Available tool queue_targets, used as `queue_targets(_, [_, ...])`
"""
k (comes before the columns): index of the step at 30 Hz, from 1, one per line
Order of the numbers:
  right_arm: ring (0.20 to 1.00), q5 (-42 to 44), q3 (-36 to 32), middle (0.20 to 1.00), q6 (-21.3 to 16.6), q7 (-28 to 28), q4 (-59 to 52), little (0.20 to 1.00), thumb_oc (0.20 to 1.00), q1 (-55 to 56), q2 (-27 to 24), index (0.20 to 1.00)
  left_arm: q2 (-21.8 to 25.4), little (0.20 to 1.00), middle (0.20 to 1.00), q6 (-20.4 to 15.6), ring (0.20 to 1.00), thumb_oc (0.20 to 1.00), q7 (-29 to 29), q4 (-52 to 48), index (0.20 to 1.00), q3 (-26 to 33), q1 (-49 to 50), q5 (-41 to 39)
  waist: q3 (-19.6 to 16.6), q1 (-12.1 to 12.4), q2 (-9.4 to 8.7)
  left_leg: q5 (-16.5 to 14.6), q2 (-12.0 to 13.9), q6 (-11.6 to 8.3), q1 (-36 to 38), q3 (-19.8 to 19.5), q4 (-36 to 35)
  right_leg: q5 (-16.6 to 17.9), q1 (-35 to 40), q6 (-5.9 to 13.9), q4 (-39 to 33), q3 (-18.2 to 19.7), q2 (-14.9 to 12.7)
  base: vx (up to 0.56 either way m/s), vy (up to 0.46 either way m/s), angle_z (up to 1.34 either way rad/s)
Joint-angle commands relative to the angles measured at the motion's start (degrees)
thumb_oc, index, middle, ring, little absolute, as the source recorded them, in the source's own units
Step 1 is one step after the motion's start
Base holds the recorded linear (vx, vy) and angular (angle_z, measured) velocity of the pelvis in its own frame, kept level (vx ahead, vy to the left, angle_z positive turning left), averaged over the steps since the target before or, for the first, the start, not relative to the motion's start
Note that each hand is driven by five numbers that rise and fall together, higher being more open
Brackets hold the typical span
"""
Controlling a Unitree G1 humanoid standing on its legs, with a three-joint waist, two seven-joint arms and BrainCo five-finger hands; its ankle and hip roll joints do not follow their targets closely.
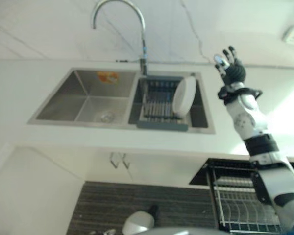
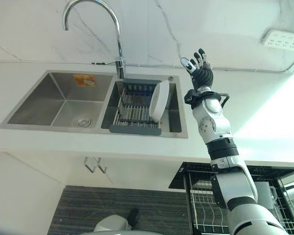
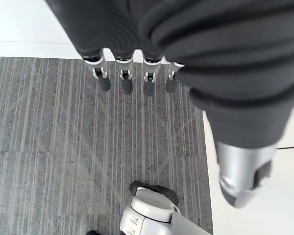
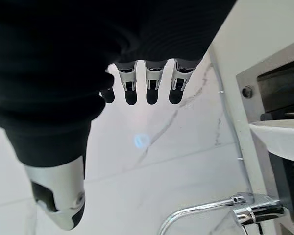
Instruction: Place the dishes in the dishwasher.
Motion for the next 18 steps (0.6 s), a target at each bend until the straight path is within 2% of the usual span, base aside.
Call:
queue_targets(1, [1.0, 0.0, 0.1, 1.0, -1.3, -0.1, 1.2, 1.0, 1.0, -4.9, -2.5, 1.0, 1.7, 1.0, 1.0, 0.6, 1.0, 1.0, 0.0, 2.5, 1.0, -3.5, -0.7, 1.9, -2.9, 2.4, 2.12, -3.6, 5.2, -3.81, 2.8, 0.9, -1.4, -1.1, 0.3, 3.5, 2.9, -2.4, -4.1, 0.05, 0.028, 0.05])
queue_targets(10, [1.0, -0.3, 0.3, 1.0, -0.2, -0.7, 1.4, 1.0, 1.0, -1.6, -1.0, 1.0, 1.6, 1.0, 1.0, 0.1, 1.0, 1.0, -0.4, 0.8, 1.0, -3.4, 0.8, 2.9, -1.7, 2.4, 2.4, -3.4, 5.2, -3.55, 2.4, 1.1, -1.4, -0.9, -0.1, 3.78, 3.1, -1.9, -4.7, 0.04, 0.013, 0.0])
queue_targets(18, [1.0, -0.8, 0.4, 1.0, -1.0, -1.0, 1.6, 1.0, 1.0, 1.1, 0.0, 1.0, 1.6, 1.0, 1.0, 0.7, 1.0, 1.0, -1.1, -1.3, 1.0, -3.6, 1.1, 2.8, -0.5, 2.2, 2.93, -2.8, 5.0, -3.25, 1.4, 0.7, -1.4, -0.6, -1.0, 4.01, 3.5, -1.6, -5.2, 0.0, 0.0, 0.0])
